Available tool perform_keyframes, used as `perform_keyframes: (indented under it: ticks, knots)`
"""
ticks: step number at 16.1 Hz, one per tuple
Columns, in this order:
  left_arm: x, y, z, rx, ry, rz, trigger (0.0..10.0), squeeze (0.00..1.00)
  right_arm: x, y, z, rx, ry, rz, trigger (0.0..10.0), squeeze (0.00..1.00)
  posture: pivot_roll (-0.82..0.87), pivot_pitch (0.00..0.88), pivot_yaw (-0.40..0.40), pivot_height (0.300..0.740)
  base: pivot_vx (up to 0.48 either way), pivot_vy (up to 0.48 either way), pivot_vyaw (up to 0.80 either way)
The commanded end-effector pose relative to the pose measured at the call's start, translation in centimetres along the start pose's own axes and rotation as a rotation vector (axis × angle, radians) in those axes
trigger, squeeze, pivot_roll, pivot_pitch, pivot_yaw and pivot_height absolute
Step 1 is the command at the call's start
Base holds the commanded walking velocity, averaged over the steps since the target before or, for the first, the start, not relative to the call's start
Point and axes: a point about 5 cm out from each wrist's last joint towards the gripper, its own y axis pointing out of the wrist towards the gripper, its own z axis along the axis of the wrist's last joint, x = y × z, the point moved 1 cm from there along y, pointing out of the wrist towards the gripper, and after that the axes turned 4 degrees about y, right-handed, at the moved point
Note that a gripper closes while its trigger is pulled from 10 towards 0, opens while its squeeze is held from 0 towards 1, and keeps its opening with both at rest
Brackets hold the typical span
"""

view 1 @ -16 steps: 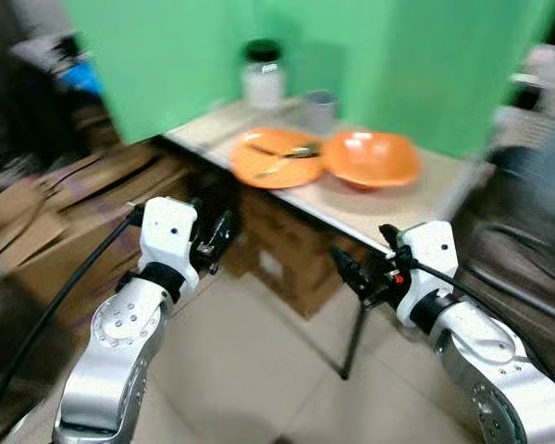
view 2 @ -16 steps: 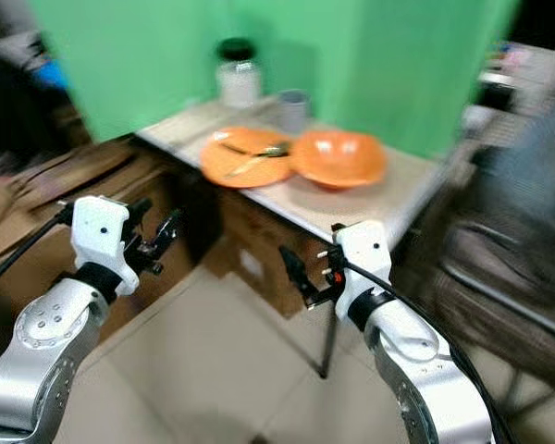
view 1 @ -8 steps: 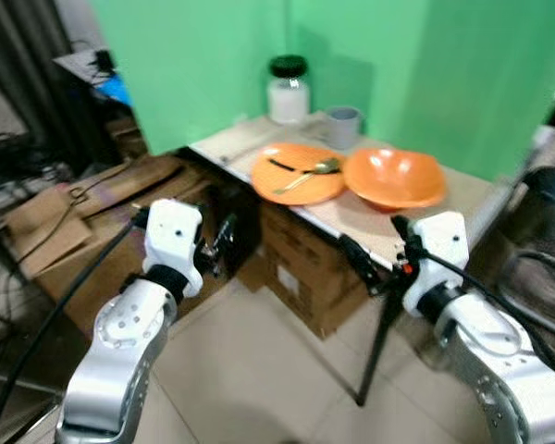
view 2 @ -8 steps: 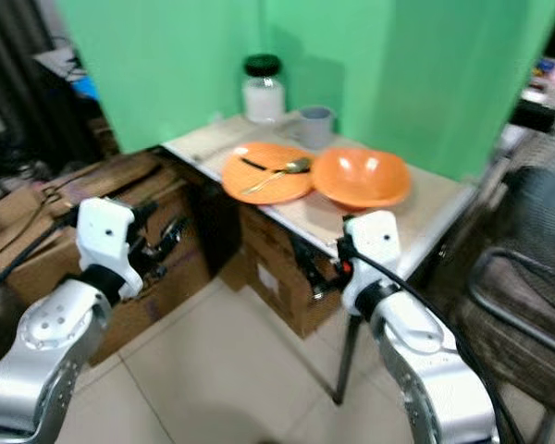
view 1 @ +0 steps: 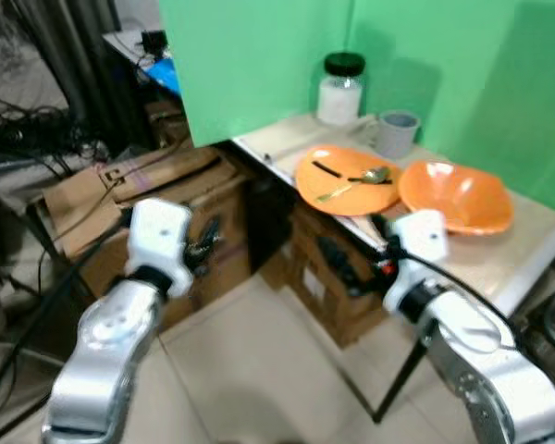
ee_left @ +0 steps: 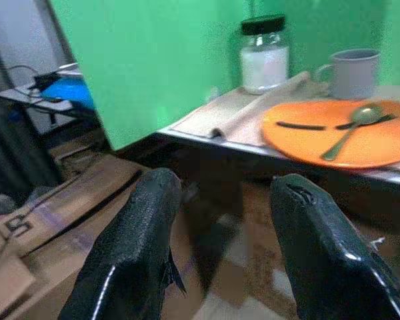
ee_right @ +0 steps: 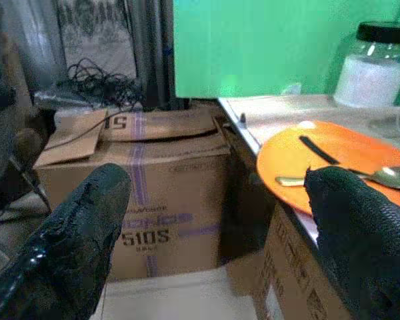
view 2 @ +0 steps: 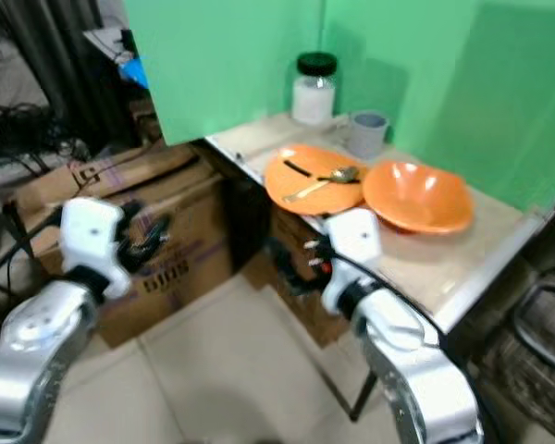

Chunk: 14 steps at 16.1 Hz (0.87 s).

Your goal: Setting the table

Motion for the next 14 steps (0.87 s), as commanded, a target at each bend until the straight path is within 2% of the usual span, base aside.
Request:
perform_keyframes:
  ticks: [1, 6, 7, 13, 14]
  knots:
    - [0.71, 0.26, 0.50, 0.019, -0.007, -0.029, 10.0, 0.00, 0.89, -0.33, 0.12, 0.001, -0.007, -0.047, 10.0, 0.98, 0.07, 0.000, 0.044, 0.740, 0.307, 0.000, 0.00]
    - [0.68, 0.17, 0.43, 0.017, -0.008, -0.029, 10.0, 0.00, 0.87, -0.21, 0.22, 0.012, 0.017, -0.051, 10.0, 0.96, 0.08, 0.000, 0.042, 0.740, 0.307, 0.000, 0.00]
    - [0.71, 0.19, 0.44, 0.017, -0.009, -0.031, 10.0, 0.00, 0.88, -0.20, 0.23, 0.012, 0.019, -0.051, 10.0, 0.92, 0.07, 0.000, 0.042, 0.740, 0.311, 0.000, 0.00]
    - [0.90, 0.40, 0.57, 0.020, -0.008, -0.044, 10.0, 0.00, 1.02, -0.27, 0.24, 0.015, 0.029, -0.063, 10.0, 0.87, 0.07, 0.000, 0.050, 0.740, 0.318, 0.000, 0.00]
    - [0.91, 0.42, 0.65, 0.023, -0.006, -0.045, 10.0, 0.00, 1.08, -0.26, 0.23, 0.015, 0.031, -0.067, 10.0, 0.75, 0.07, 0.000, 0.051, 0.740, 0.322, 0.000, 0.00]
